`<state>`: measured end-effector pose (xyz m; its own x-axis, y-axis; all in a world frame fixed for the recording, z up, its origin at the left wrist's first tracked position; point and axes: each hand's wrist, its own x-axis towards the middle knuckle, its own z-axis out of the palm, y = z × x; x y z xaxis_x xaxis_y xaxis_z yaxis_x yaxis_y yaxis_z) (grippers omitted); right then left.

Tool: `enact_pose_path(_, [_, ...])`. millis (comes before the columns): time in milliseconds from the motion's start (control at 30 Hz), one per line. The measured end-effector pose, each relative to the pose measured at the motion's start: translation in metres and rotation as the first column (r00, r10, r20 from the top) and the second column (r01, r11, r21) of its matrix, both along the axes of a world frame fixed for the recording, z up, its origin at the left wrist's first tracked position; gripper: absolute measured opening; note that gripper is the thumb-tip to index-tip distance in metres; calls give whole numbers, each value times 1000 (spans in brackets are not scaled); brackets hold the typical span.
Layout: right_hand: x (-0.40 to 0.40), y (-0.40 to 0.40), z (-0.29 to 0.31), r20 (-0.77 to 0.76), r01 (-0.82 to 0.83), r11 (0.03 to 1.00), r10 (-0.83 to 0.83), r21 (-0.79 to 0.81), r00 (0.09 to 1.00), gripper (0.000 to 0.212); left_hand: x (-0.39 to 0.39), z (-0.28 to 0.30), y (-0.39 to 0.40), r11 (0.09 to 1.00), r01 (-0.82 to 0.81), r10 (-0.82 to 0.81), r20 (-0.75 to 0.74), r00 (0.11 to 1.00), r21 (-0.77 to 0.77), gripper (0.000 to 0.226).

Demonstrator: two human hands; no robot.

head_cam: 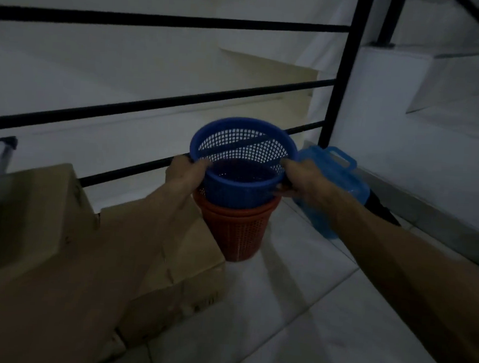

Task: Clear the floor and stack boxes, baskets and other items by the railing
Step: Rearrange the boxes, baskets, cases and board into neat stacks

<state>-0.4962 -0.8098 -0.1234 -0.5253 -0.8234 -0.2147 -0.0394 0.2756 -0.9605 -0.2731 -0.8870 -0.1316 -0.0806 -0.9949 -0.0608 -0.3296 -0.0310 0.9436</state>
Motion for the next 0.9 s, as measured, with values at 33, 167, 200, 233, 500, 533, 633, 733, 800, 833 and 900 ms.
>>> enact_pose_path(33, [0, -1, -5, -139, -8, 999, 14, 40, 990, 28, 0, -8, -3, 1000, -10, 9, 63, 998, 17, 23])
enact_pose_path(167, [-2, -6, -22, -640, -73, 983, 165, 167, 750, 47, 0, -33, -13, 997, -19, 0, 245, 970, 76, 39])
enact_pose_path(200, [-2, -6, -26, -681, -61, 977, 186, 204, 709, 47, 0, -37, -13, 996, -8, -17, 290, 957, 86, 44])
enact_pose_path(233, [-2, -7, -29, -725, -33, 968, 208, 248, 656, 46, -1, -40, -14, 995, 7, -38, 332, 942, 95, 47])
enact_pose_path(500, [-13, -17, -60, -710, -95, 941, 310, 326, 632, 47, -12, -65, -21, 982, 131, -171, 360, 917, 133, 86])
enact_pose_path(533, [-14, -19, -63, -682, -150, 926, 358, 346, 638, 48, -12, -66, -23, 984, 126, -164, 356, 920, 128, 86])
enact_pose_path(633, [-13, -24, -69, -640, -205, 906, 409, 371, 651, 51, -9, -69, -29, 984, 122, -161, 354, 921, 131, 82])
enact_pose_path(733, [-10, -24, -71, -598, -188, 957, 286, 221, 749, 75, -10, -67, -29, 986, 132, -160, 362, 918, 102, 77])
enact_pose_path(800, [-11, -26, -72, -597, -150, 968, 243, 201, 764, 63, -12, -66, -29, 987, 124, -150, 339, 929, 98, 78])
enact_pose_path(833, [-11, -27, -72, -595, -137, 970, 231, 200, 770, 56, -13, -65, -28, 988, 117, -143, 317, 938, 102, 78])
enact_pose_path(900, [-13, -30, -74, -597, -133, 972, 224, 193, 770, 50, -14, -64, -27, 988, 111, -137, 288, 948, 103, 77])
